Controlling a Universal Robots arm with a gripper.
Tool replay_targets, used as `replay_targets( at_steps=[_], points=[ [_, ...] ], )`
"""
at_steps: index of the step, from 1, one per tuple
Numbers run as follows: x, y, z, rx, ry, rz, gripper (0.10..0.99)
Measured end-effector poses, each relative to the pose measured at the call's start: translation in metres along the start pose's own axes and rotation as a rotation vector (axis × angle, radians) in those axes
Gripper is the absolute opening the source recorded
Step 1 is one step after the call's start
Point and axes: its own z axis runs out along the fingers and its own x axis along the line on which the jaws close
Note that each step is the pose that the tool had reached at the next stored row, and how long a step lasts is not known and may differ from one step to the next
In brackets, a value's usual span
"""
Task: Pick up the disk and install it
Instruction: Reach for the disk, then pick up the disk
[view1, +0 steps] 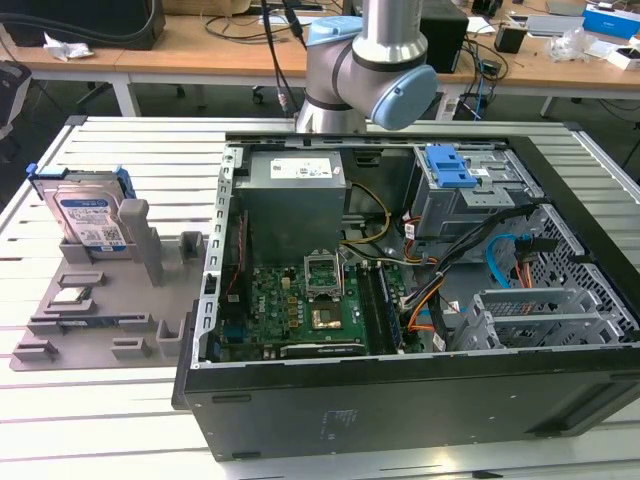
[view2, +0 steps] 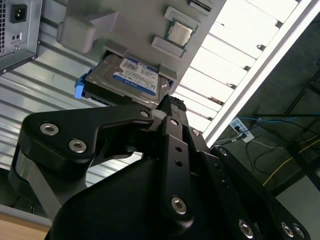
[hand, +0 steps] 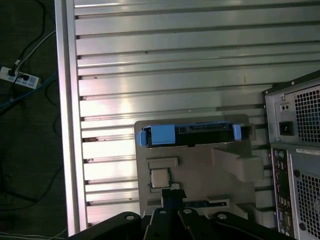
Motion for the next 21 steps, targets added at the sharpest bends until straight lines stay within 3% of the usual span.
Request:
replay_targets(
  at_steps=[12, 21],
  points=[
    [0.0004, 0.0, 0.0, 0.0, 0.0001, -0.003, 0.106],
    [0.0004, 0.0, 0.0, -0.002, 0.0043, -0.096, 0.106]
  ],
)
